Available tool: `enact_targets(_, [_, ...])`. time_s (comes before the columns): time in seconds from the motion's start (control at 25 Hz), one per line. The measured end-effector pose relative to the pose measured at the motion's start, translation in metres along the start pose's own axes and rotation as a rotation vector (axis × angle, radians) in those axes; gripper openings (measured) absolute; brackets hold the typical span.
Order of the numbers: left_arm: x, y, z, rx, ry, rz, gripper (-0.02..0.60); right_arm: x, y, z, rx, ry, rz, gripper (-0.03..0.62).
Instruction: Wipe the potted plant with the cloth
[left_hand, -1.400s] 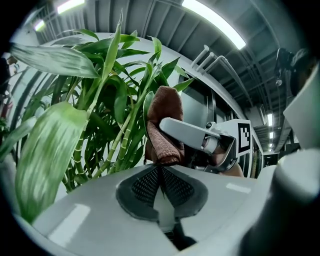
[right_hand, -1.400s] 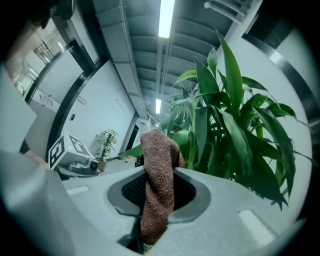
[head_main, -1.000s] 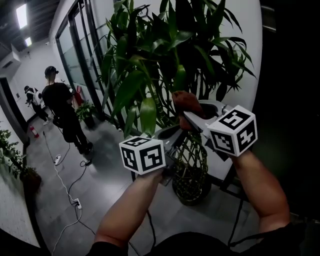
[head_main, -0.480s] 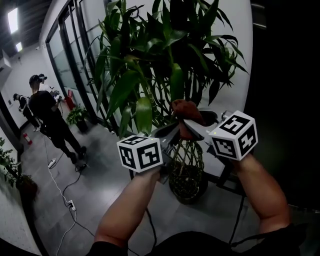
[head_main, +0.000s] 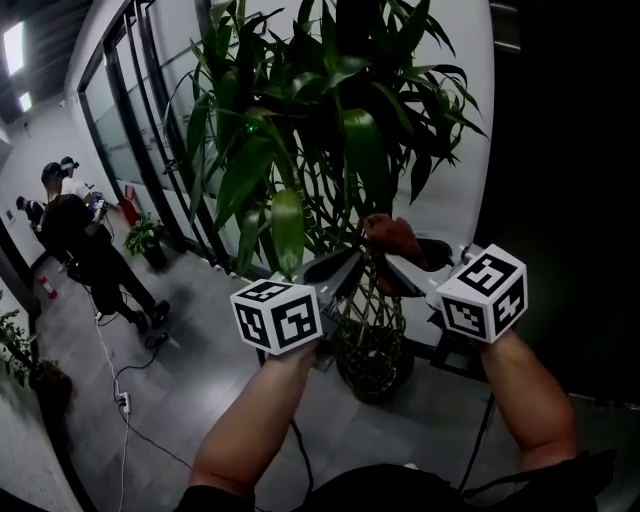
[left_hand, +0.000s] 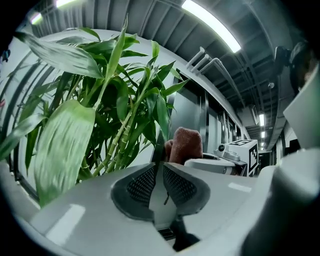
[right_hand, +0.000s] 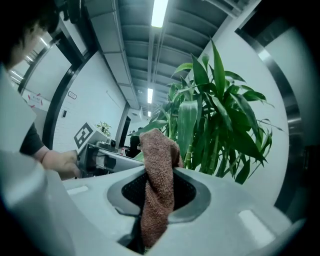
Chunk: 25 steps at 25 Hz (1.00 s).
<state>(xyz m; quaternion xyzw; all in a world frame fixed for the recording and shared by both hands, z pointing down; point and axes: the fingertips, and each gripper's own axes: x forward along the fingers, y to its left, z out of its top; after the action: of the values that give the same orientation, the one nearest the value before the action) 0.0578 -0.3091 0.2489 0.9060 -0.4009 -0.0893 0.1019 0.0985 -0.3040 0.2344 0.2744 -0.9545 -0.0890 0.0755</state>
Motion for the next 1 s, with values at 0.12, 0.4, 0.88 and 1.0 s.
enact_targets(0.12, [-0.011, -0.004, -0.01, 0.036, 0.016, 0.001, 0.055, -0.01, 0.009, -0.01, 0.005, -0.019, -0.036, 0.071])
enact_targets(0.4, [-0.046, -0.019, -0.067, 0.077, 0.111, -0.021, 0.017, -0.044, 0.053, -0.061, 0.087, -0.091, -0.09, 0.071])
enact_targets(0.88, [-0.112, -0.044, -0.166, 0.036, 0.176, 0.109, 0.017, -0.1, 0.107, -0.149, 0.227, 0.002, -0.102, 0.071])
enact_targets(1.0, [-0.115, -0.062, -0.182, 0.005, 0.175, 0.144, 0.017, -0.121, 0.107, -0.165, 0.259, 0.02, -0.092, 0.071])
